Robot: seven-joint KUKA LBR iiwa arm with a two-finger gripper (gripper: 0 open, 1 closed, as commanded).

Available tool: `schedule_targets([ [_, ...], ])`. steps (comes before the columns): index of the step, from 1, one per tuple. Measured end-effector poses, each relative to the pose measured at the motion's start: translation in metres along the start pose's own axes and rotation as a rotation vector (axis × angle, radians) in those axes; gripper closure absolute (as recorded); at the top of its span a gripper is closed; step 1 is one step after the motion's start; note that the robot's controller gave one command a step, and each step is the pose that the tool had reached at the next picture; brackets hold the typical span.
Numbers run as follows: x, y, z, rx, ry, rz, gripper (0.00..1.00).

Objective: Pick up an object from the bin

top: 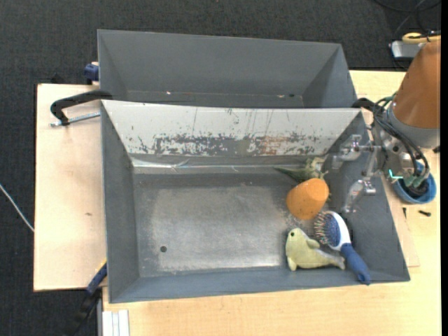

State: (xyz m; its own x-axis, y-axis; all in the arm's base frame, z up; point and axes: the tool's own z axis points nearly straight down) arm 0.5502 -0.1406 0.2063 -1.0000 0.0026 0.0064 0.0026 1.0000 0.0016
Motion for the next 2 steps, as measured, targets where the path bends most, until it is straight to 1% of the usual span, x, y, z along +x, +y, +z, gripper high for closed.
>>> schedule_targets([
  [1,0.0028,0.0129,0.1304,-0.008,-0.004,0.101,0.0],
  [2,0.0029,0.0113,0.1281,-0.004,-0.007,0.098,1.0],
])
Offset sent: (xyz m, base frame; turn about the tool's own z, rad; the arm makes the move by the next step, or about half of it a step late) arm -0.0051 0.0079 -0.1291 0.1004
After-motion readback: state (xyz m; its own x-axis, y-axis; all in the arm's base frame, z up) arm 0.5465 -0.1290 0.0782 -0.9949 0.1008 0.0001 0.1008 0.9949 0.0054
